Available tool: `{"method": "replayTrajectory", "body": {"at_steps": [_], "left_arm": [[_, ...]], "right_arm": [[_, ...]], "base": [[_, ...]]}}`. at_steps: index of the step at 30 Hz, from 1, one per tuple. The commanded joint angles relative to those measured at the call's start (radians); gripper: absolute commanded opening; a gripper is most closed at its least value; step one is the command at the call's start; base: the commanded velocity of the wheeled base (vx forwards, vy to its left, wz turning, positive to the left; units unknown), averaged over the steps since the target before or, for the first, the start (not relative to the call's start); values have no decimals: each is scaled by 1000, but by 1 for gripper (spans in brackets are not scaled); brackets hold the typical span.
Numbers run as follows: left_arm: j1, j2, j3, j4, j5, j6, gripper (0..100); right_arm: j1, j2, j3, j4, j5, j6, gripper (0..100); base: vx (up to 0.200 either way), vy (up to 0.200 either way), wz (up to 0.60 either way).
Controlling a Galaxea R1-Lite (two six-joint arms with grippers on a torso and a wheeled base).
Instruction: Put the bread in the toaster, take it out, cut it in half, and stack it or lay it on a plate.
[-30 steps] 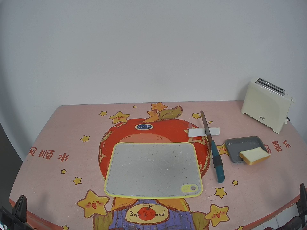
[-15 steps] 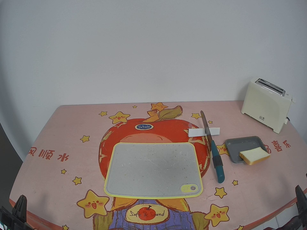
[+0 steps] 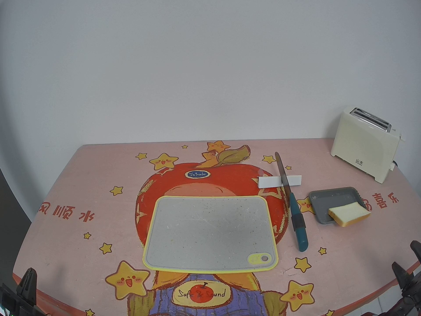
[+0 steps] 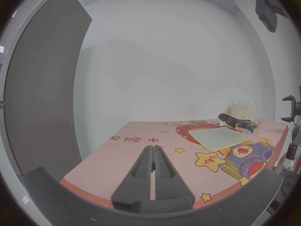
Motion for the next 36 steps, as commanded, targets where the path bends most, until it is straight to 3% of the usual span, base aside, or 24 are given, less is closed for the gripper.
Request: {"method": "replayTrajectory", "body": {"at_steps": [1, 13, 22, 36], "left_arm": [[0, -7, 18, 0, 0, 0, 0], [0, -7, 18, 0, 0, 0, 0], [0, -7, 18, 0, 0, 0, 0], [0, -7, 18, 0, 0, 0, 0]], "right_arm": [[47, 27, 11, 4, 22, 66, 100], [55, 97, 16, -30, 25, 61, 100], [37, 370, 39, -288, 16, 68, 100], [-75, 725, 94, -598, 22, 120, 100]], "base": [[0, 0, 0], [0, 0, 0], [0, 0, 0], [0, 0, 0]]}}
